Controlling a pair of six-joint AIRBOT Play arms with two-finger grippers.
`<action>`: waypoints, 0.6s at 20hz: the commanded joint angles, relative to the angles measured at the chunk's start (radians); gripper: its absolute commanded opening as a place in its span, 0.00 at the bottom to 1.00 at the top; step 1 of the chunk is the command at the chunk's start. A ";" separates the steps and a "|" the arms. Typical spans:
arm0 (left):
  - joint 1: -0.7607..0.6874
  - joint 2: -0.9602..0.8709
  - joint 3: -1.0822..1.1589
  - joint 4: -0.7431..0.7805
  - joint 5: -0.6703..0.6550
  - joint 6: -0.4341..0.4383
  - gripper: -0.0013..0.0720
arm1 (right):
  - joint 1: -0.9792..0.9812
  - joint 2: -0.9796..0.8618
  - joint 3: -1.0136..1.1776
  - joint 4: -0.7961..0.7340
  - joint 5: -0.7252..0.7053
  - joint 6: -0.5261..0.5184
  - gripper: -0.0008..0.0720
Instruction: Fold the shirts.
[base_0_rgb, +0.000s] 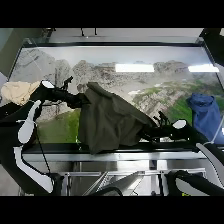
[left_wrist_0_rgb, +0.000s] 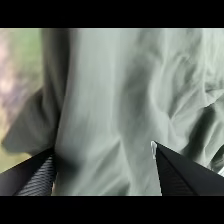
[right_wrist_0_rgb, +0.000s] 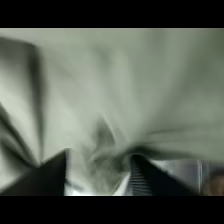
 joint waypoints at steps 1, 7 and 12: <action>-0.021 -0.061 0.105 0.000 -0.053 -0.045 0.47 | -0.001 -0.101 0.053 0.295 -0.073 -0.339 0.24; 0.019 -0.012 0.176 0.072 -0.273 -0.058 0.03 | -0.098 -0.135 0.343 0.218 -0.019 -0.388 0.04; 0.082 0.214 0.174 0.188 -0.351 -0.073 0.03 | -0.279 -0.142 0.670 0.193 0.149 -0.386 0.04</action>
